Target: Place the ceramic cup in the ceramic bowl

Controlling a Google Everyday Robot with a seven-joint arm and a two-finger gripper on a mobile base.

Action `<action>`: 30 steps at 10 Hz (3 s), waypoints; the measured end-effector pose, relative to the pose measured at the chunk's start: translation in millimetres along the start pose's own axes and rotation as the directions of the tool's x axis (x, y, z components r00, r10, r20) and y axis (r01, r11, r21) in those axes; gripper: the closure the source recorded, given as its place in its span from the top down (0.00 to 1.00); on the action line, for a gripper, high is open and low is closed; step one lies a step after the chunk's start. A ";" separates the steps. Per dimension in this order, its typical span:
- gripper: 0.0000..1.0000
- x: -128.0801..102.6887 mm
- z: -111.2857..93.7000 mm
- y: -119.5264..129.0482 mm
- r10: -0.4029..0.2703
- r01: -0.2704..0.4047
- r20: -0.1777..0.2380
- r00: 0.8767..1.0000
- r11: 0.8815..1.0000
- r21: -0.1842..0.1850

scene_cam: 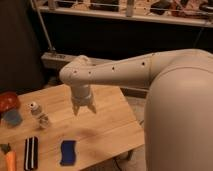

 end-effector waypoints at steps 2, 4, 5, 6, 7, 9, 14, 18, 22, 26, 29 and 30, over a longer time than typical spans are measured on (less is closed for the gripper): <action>0.65 0.0 0.2 0.0 0.000 0.000 0.000 1.000 1.000 0.000; 0.65 0.0 0.2 0.0 0.000 0.000 0.000 1.000 1.000 0.000; 0.65 0.0 0.2 0.0 0.000 0.000 0.000 1.000 1.000 0.000; 0.65 0.0 0.2 0.0 0.000 0.000 0.000 1.000 1.000 0.000; 0.65 0.1 0.2 0.0 0.000 0.000 0.000 1.000 1.000 0.000; 0.65 0.0 0.2 0.0 0.000 0.000 0.000 1.000 1.000 0.000; 0.65 -17.3 0.0 -6.3 0.009 -0.009 0.024 1.000 1.000 0.017; 0.65 -87.9 2.1 -8.0 -0.016 0.012 0.091 0.996 0.999 0.037; 0.65 -166.7 2.2 40.4 -0.128 0.119 0.130 0.983 0.990 0.080; 0.65 -223.7 14.9 100.1 -0.249 0.231 0.135 0.959 0.963 0.141; 0.65 -240.2 20.1 161.7 -0.341 0.323 0.139 0.930 0.937 0.135; 0.65 -240.0 20.3 176.4 -0.361 0.345 0.139 0.922 0.930 0.129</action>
